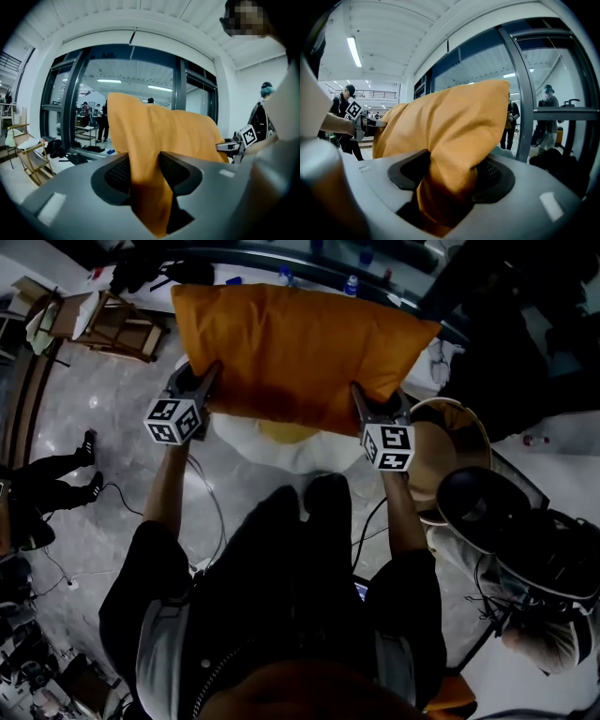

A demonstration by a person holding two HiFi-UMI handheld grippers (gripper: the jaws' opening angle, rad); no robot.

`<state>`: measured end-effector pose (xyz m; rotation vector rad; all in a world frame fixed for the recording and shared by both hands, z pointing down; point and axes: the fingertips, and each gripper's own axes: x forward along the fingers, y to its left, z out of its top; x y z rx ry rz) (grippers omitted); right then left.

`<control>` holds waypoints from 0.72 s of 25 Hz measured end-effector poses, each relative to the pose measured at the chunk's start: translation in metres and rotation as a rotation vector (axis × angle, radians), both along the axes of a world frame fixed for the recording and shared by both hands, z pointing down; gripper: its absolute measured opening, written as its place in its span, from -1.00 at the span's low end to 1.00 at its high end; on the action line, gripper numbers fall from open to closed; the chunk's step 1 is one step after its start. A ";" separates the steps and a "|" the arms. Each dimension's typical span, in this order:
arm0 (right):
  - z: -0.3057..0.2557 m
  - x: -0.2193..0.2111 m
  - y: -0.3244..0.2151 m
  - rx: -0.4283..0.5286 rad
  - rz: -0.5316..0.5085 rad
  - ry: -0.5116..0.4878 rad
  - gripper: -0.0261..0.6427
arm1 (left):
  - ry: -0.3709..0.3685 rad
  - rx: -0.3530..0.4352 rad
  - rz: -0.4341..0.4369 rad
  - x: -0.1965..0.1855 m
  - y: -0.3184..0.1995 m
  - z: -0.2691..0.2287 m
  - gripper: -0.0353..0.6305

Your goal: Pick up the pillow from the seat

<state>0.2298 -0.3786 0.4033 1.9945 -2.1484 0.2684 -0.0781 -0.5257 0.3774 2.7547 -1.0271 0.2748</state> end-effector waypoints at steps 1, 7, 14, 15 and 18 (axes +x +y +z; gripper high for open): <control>-0.015 -0.005 0.004 0.000 0.001 0.005 -0.06 | 0.003 0.000 0.001 -0.005 0.004 -0.013 -0.33; -0.076 -0.025 0.030 0.025 0.025 0.018 -0.06 | 0.015 0.025 0.021 -0.022 0.024 -0.070 -0.33; -0.116 -0.027 0.043 0.073 0.050 0.062 -0.09 | 0.052 0.085 0.047 -0.023 0.035 -0.114 -0.33; -0.120 -0.028 0.044 0.085 0.052 0.069 -0.09 | 0.055 0.092 0.049 -0.024 0.036 -0.117 -0.33; -0.125 -0.035 0.048 0.100 0.057 0.088 -0.10 | 0.062 0.102 0.055 -0.031 0.040 -0.122 -0.32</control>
